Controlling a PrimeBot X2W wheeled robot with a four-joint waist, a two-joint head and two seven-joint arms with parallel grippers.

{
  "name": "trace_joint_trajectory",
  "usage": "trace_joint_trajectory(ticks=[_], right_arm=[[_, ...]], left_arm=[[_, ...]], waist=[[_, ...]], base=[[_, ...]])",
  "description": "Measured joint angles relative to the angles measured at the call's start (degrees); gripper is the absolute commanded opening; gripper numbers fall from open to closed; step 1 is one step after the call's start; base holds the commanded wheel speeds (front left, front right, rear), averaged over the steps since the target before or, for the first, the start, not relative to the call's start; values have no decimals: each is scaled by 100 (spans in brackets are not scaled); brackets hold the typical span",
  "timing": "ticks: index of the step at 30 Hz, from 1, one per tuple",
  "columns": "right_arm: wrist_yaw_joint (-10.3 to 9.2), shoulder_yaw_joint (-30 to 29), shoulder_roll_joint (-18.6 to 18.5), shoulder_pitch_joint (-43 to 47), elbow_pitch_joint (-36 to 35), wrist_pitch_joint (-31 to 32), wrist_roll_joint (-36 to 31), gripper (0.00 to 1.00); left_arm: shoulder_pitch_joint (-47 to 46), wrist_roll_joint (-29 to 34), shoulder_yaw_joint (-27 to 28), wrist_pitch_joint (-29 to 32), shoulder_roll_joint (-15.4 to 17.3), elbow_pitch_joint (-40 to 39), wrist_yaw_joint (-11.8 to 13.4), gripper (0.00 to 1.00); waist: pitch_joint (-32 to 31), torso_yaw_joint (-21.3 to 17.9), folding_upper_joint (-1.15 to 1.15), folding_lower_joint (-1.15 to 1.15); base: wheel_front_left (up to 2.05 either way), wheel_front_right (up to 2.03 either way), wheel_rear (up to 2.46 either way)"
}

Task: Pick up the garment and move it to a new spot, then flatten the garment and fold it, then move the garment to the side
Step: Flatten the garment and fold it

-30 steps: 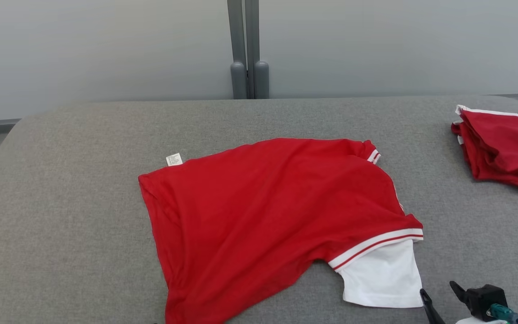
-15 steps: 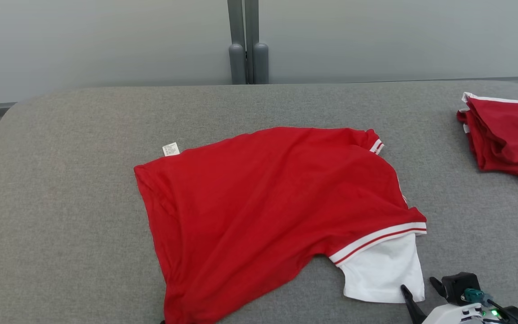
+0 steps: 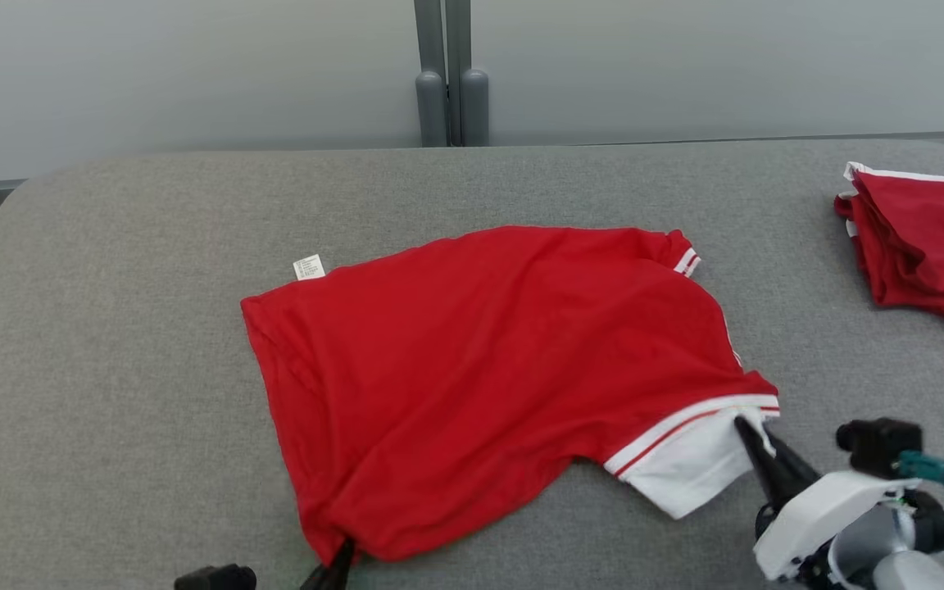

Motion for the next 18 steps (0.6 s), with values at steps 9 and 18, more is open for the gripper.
trace_joint_trajectory(ticks=[9,18], right_arm=[[-2,-1689,-328,270,-4243,992,2221,0],[-1,-3070,-323,-2637,-4689,2903,2891,0]], left_arm=[[220,-1478,1160,294,1533,-4401,121,0],[-2404,-2877,1788,2568,2434,-5670,1202,0]], waist=[[228,-116,0,0],[898,-139,0,0]], base=[[0,0,0],[0,0,0]])
